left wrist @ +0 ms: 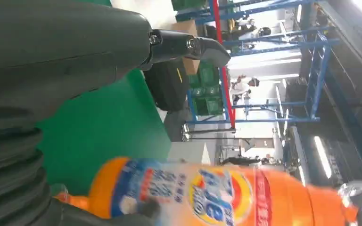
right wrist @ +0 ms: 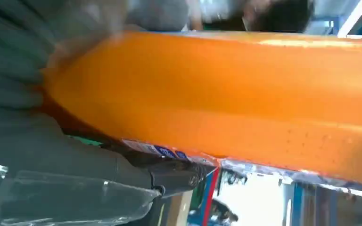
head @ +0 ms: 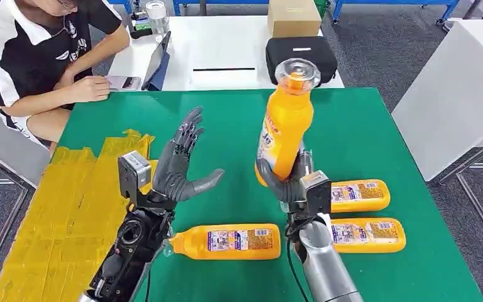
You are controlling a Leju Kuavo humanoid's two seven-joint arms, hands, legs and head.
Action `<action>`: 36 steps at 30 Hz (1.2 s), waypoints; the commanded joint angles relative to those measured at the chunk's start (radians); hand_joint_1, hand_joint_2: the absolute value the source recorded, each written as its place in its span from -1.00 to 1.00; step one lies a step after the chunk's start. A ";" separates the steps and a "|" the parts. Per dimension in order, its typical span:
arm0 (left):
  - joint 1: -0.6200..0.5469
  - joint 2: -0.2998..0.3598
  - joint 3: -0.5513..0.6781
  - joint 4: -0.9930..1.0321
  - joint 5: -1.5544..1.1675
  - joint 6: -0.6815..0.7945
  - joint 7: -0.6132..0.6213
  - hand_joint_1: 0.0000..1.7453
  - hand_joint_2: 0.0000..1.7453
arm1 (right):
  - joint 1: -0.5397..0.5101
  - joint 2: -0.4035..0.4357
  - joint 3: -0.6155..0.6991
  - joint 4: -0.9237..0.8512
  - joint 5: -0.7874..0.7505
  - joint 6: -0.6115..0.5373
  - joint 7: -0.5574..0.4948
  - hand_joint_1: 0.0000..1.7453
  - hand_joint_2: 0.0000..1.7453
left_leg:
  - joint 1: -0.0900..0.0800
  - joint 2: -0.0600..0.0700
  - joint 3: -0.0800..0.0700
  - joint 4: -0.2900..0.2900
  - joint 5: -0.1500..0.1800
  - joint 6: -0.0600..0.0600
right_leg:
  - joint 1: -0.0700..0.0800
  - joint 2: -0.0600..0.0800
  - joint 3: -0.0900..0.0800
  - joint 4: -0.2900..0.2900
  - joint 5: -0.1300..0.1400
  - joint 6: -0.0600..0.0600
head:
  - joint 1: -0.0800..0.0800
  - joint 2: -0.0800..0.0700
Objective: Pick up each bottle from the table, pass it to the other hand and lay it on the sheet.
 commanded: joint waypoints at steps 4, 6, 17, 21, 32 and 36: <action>-0.025 0.042 -0.079 -0.044 0.011 -0.002 0.008 -1.00 1.00 | -0.069 -0.011 0.127 0.160 0.119 -0.035 0.020 1.00 1.00 | 0.001 0.003 0.005 0.000 -0.002 -0.003 | 0.002 -0.001 0.005 -0.001 -0.001 -0.002 | 0.000 0.000; -0.027 0.041 -0.087 -0.053 0.015 -0.004 0.008 -1.00 1.00 | -0.076 -0.010 0.138 0.179 0.146 -0.050 0.015 1.00 1.00 | 0.001 0.003 0.006 0.000 -0.003 -0.003 | 0.002 -0.001 0.006 -0.001 -0.001 -0.002 | 0.000 0.000; -0.035 0.037 -0.082 -0.085 0.071 -0.023 -0.004 -1.00 1.00 | -0.100 0.001 0.196 0.235 0.258 -0.136 0.007 1.00 1.00 | 0.001 0.002 0.005 0.000 -0.002 -0.003 | 0.002 -0.002 0.005 -0.001 -0.002 -0.002 | 0.000 0.000; -0.035 0.038 -0.082 -0.084 0.071 -0.023 -0.004 -1.00 1.00 | -0.101 -0.001 0.195 0.236 0.258 -0.136 0.007 1.00 1.00 | 0.001 0.002 0.004 0.000 -0.002 -0.003 | 0.002 -0.002 0.004 -0.001 -0.001 -0.002 | 0.000 0.000; -0.062 0.036 -0.112 -0.043 0.090 -0.052 0.013 -1.00 1.00 | -0.111 0.006 0.245 0.279 0.335 -0.208 0.004 1.00 1.00 | 0.001 0.000 0.002 0.000 -0.001 -0.002 | 0.001 -0.002 0.003 -0.001 -0.001 -0.001 | 0.000 0.000; -0.094 0.034 -0.108 0.059 0.149 -0.095 0.034 -1.00 1.00 | -0.117 0.014 0.280 0.266 0.363 -0.251 -0.011 1.00 1.00 | 0.001 0.001 0.004 -0.001 -0.001 -0.003 | 0.001 -0.003 0.004 -0.001 -0.001 -0.002 | 0.000 0.000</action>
